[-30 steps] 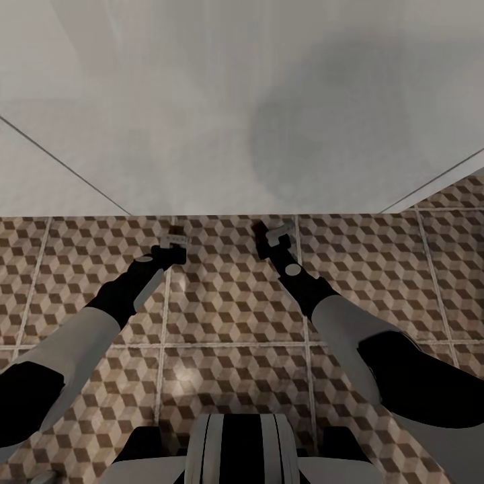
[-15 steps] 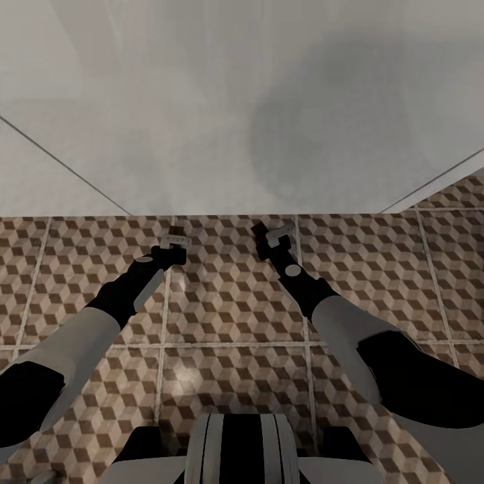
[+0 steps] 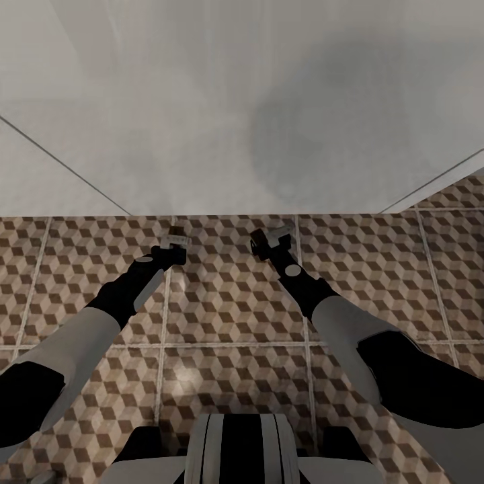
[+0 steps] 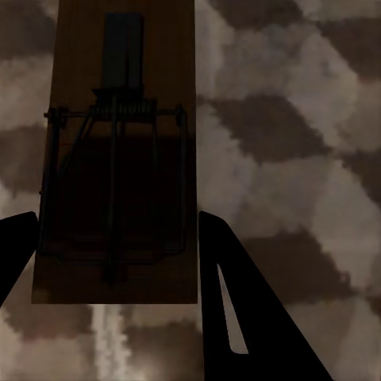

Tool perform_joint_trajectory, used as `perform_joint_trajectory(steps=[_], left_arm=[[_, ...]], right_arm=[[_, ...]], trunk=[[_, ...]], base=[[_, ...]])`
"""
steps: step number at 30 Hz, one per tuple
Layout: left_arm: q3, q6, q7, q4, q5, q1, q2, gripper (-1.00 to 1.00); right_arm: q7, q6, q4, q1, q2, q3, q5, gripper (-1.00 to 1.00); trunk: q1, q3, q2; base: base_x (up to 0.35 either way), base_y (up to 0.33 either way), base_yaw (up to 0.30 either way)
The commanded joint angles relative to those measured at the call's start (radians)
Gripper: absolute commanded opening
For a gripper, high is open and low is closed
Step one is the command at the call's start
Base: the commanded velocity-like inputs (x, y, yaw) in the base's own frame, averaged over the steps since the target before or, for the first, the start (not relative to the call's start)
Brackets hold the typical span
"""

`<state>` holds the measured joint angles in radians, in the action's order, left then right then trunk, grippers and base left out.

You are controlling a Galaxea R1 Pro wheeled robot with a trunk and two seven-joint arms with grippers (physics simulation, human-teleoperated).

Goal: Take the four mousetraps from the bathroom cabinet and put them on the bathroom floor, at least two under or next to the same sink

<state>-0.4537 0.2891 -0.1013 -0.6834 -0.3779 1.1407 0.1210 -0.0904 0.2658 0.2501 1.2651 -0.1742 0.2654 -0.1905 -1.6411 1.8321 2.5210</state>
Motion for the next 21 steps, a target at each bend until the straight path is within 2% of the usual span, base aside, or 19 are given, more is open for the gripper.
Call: perform_joint_trajectory(steps=[1, 18, 19, 21], left_arm=[[-0.008, 0.004, -0.008, -0.002, -0.009, 0.001, 0.002, -1.00], [-0.008, 0.004, -0.008, -0.002, -0.009, 0.001, 0.002, -1.00], [-0.008, 0.004, -0.008, -0.002, -0.009, 0.001, 0.002, 1.00], [-0.010, 0.004, -0.008, -0.002, -0.009, 0.001, 0.002, 1.00]], right_arm=[[-0.009, 0.002, -0.002, 0.001, 0.000, 0.003, -0.010, 1.00], [-0.009, 0.014, -0.002, 0.000, 0.000, 0.003, -0.010, 1.00], [-0.009, 0.014, -0.002, 0.000, 0.000, 0.003, -0.010, 1.00], [-0.009, 0.014, -0.002, 0.000, 0.000, 0.003, -0.010, 1.00]], trunk=[[0.000, 0.000, 0.000], [0.000, 0.000, 0.000], [0.000, 0.000, 0.000], [0.000, 0.000, 0.000]], base=[[0.000, 0.000, 0.000], [0.000, 0.000, 0.000], [0.000, 0.000, 0.000], [0.000, 0.000, 0.000]])
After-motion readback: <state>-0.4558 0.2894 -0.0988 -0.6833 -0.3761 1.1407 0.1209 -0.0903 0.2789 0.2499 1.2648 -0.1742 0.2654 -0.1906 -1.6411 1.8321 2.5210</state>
